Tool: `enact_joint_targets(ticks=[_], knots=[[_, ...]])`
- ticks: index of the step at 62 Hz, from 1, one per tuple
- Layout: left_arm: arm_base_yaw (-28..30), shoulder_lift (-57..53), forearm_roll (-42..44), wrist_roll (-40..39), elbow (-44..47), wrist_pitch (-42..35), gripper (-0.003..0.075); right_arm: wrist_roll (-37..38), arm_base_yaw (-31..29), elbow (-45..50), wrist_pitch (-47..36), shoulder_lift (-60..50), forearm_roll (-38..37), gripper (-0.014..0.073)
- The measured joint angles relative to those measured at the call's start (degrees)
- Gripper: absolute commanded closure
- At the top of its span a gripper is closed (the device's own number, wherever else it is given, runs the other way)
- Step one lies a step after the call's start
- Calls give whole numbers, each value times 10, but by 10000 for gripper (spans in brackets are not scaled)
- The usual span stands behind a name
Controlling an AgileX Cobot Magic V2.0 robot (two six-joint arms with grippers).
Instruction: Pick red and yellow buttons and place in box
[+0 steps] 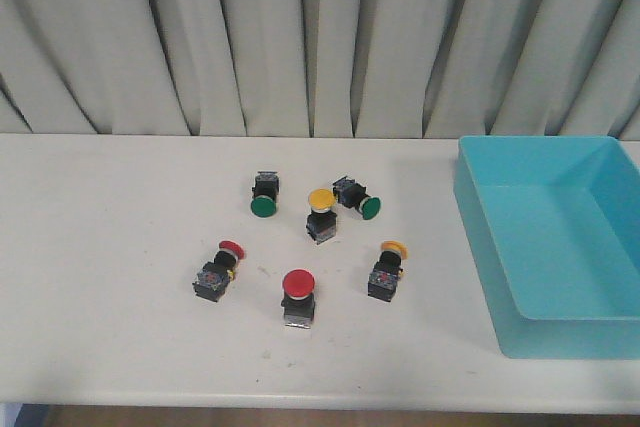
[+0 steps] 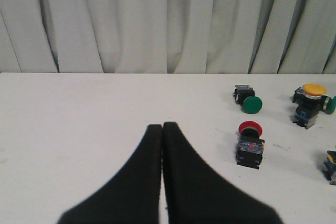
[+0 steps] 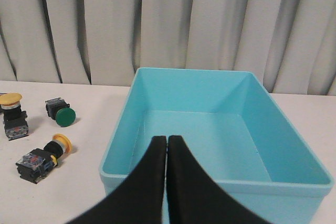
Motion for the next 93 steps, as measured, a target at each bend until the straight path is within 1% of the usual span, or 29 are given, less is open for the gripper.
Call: enact_joint_targets(ticks=[53, 58, 60, 63, 68, 70, 74, 76, 79, 82, 86, 89, 93], knots=[[0, 0, 0, 0, 0, -6, 726, 0, 0, 0, 0, 0, 0, 601], [0, 0, 1, -1, 0, -21, 726, 5, 0, 0, -4, 0, 9, 601], [0, 0, 0, -1, 0, -40, 726, 12, 0, 1, -15, 0, 19, 601], [0, 0, 0, -2, 0, -78, 726, 25, 0, 2, -59, 0, 37, 601], [0, 0, 1, -2, -5, -162, 726, 42, 0, -9, -182, 0, 63, 601], [0, 0, 3, -2, -18, -193, 726, 45, 0, -25, -239, 1, 67, 601], [0, 18, 10, 1, -71, -246, 726, 45, 0, -76, -343, 16, 71, 601], [0, 42, 12, 6, -109, -262, 726, 45, 0, -124, -375, 42, 72, 601], [0, 96, 14, 23, -179, -263, 726, 45, 0, -187, -389, 84, 72, 601], [0, 154, 16, 39, -245, -245, 726, 45, 0, -265, -365, 143, 68, 601], [0, 247, 16, 52, -344, -200, 726, 46, 0, -365, -288, 225, 61, 601], [-1, 308, 16, 55, -405, -161, 726, 46, 0, -420, -234, 289, 59, 601], [-8, 372, 16, 56, -466, -128, 726, 46, 0, -486, -169, 355, 59, 601]])
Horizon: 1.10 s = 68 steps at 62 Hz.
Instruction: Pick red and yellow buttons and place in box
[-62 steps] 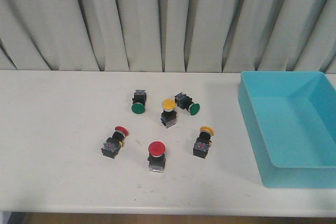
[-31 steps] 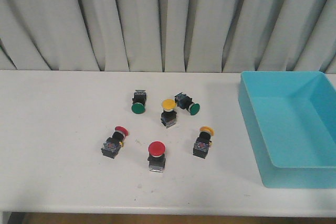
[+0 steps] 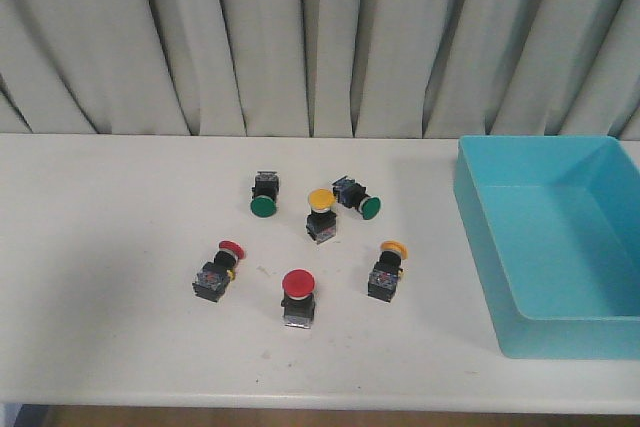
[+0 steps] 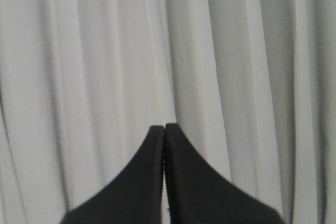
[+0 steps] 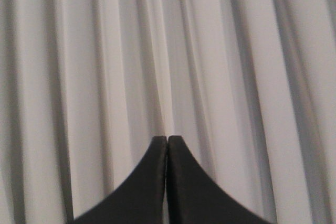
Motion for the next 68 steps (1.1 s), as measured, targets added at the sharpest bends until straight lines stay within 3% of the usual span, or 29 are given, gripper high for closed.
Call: enact_joint_targets(ticks=[8, 17, 24, 29, 35, 43, 49, 57, 68], knots=[[-31, 95, 0, 0, -70, 9, 726, 0, 0, -62, 23, 84, 0, 601], [-61, 156, -1, 0, -81, -29, 726, 0, 0, -70, 36, 122, 0, 597], [-65, 188, -21, 0, -82, -31, 715, -13, 0, -73, 108, 151, -12, 571], [-65, 205, -30, 0, -83, -7, 680, -27, 0, -73, 167, 177, -26, 504], [-65, 225, -30, 0, -84, 29, 592, -45, 0, -72, 216, 201, -52, 367], [-65, 259, -30, 1, -84, 65, 394, -55, 0, -72, 248, 204, -63, 143], [-65, 284, -30, 1, -92, 101, 233, -56, 0, -72, 271, 206, -64, 24], [-86, 323, -30, 1, -134, 177, 103, -56, 0, -72, 297, 216, -65, -22], [-159, 394, -30, 2, -226, 277, 99, -56, 0, -61, 329, 235, -57, 1]])
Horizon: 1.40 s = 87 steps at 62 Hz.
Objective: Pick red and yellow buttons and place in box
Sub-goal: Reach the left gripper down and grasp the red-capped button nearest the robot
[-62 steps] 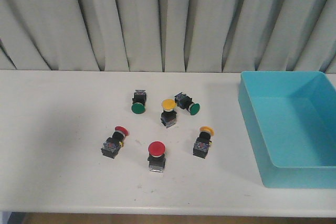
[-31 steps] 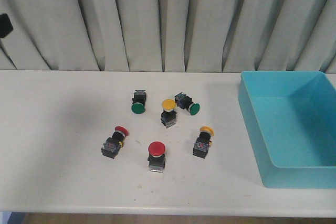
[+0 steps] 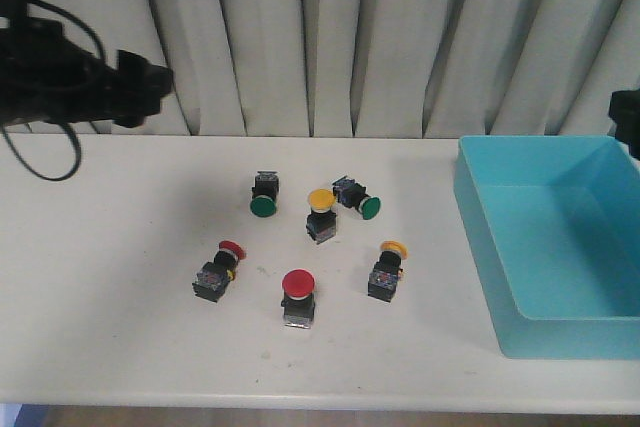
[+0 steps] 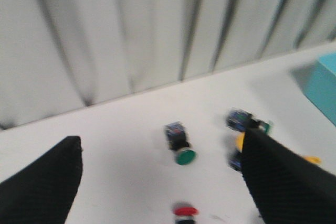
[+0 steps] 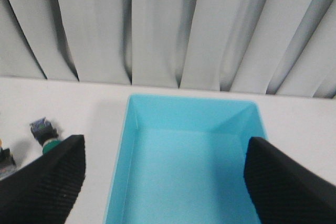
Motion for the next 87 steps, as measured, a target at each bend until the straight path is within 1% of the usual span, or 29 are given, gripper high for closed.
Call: enact_joint_targets(ticks=[7, 14, 22, 31, 43, 56, 74, 87], knots=[[-53, 60, 0, 0, -50, 56, 124, 0, 0, 41, -20, 6, 16, 11], [-96, 117, 0, 0, -77, 84, 139, 0, 0, 88, -49, 6, 28, 11], [-127, 178, 0, 0, -91, 103, 141, 0, 0, 128, -86, 7, 42, 11], [-149, 235, -4, 0, -94, 125, 141, 0, 15, 135, -99, 7, 53, 11], [-153, 288, -44, 0, -94, 154, 141, -9, 80, 135, -101, 7, 53, 11], [-160, 312, -53, 12, -94, 161, 141, -16, 122, 135, -100, 22, 52, 11], [-170, 338, -53, 17, -94, 126, 141, -17, 127, 135, -100, 56, 52, 11], [-171, 371, -53, 17, -111, 122, 141, -17, 127, 135, -100, 60, 52, 11]])
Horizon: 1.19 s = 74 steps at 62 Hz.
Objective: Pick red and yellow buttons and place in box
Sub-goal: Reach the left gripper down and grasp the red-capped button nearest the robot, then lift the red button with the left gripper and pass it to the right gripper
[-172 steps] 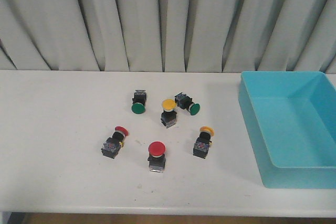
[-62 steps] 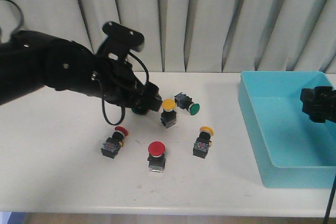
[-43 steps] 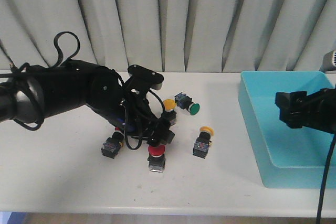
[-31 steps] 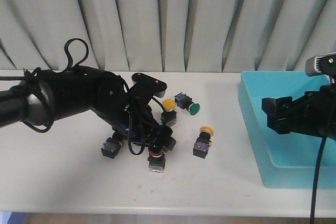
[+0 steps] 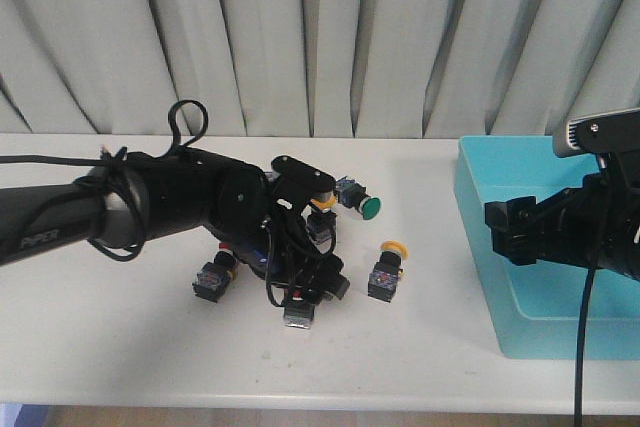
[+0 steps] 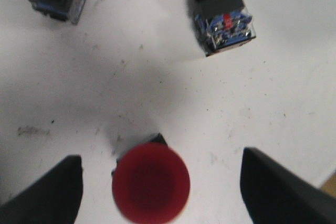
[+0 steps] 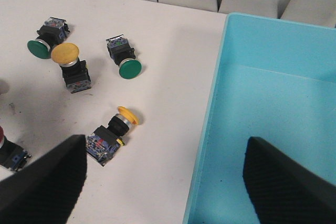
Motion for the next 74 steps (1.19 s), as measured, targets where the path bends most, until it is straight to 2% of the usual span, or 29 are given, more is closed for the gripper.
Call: enact_joint_targets(ticks=[19, 27, 35, 49, 62, 63, 74], knots=[[0, 44, 0, -1, -23, 6, 147, 0, 0, 0, 0, 0, 3, 11], [0, 46, 0, -1, -23, 5, 209, 0, 0, 0, 0, 0, 4, 11], [0, 46, 0, -9, -24, 7, 363, 0, 0, 0, 0, 0, 5, 11], [0, 46, 1, -26, -25, 15, 731, 0, 0, 0, 1, 0, 5, 11], [0, 45, 2, -26, -61, 64, 728, -16, 7, 0, 2, 3, 5, 11], [0, 18, -7, -13, -158, 138, 728, -78, 74, 0, 0, 29, 5, 11], [0, -8, -60, 8, -232, 189, 728, -128, 128, 0, -24, 53, 5, 11]])
